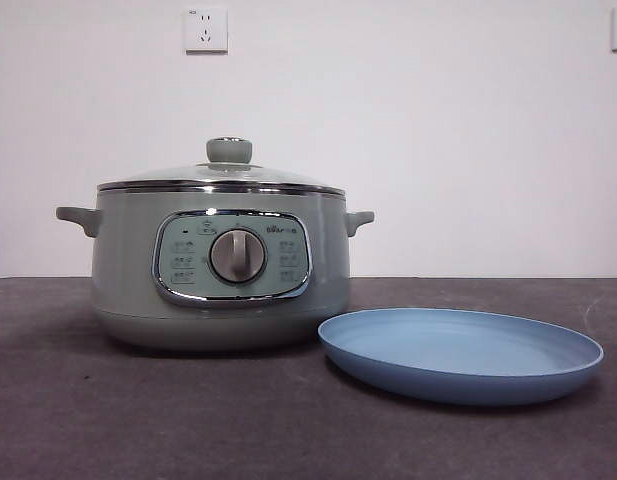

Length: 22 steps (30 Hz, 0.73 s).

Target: Take the corn out from the steamer,put the corn on the plate,close the lid

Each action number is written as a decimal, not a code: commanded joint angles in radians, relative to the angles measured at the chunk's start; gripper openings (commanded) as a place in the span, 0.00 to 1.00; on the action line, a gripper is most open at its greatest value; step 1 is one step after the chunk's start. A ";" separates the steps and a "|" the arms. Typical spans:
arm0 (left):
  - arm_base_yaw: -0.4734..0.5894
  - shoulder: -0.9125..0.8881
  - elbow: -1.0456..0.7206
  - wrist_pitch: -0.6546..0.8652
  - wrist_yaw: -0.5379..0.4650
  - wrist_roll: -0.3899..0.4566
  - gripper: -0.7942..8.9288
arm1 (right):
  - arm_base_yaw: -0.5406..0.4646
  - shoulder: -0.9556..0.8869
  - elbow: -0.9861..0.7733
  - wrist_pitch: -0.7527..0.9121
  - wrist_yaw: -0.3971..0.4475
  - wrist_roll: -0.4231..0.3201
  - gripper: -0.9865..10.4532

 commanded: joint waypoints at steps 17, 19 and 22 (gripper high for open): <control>-0.191 0.525 0.101 0.302 -0.257 0.143 0.69 | 0.002 0.027 0.002 0.005 0.000 0.006 0.66; -0.196 0.549 0.101 0.299 -0.274 0.144 0.69 | 0.002 0.027 0.002 0.005 0.000 0.006 0.66; -0.200 0.578 0.101 0.293 -0.282 0.144 0.69 | 0.002 0.027 0.002 0.005 0.000 0.006 0.66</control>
